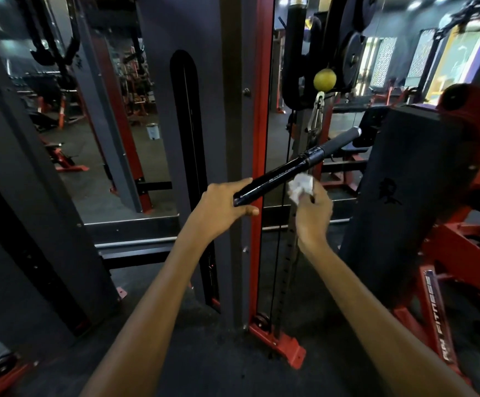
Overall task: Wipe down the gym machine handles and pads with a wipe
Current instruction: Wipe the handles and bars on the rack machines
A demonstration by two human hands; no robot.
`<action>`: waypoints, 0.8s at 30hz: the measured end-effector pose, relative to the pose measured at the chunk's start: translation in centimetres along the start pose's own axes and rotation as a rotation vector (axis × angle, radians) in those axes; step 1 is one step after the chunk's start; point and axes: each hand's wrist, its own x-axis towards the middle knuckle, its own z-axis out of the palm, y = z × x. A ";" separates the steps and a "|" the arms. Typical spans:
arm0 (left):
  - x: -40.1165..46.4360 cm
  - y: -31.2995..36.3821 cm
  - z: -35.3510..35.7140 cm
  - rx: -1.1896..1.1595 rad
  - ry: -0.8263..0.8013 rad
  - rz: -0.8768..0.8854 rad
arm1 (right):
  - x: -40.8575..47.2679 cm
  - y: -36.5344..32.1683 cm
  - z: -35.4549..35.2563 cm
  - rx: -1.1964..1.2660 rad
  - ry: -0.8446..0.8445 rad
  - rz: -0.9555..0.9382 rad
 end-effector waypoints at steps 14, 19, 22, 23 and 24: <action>0.6 -0.2 -0.2 0.020 0.065 -0.003 | 7.2 4.3 -0.6 -0.805 -0.299 -0.857; 0.6 -0.7 -0.4 0.038 0.075 -0.035 | 8.2 4.2 -0.9 -0.916 -0.502 -1.153; 0.4 -0.8 -0.3 0.051 0.063 -0.061 | 12.1 4.6 -2.8 -0.915 -0.386 -0.883; 0.4 -0.7 -0.4 0.060 0.061 -0.082 | 12.6 4.6 -3.1 -0.902 -0.364 -0.834; 0.4 -0.4 -0.6 0.107 0.052 -0.111 | 12.7 4.5 -3.2 -0.891 -0.365 -0.826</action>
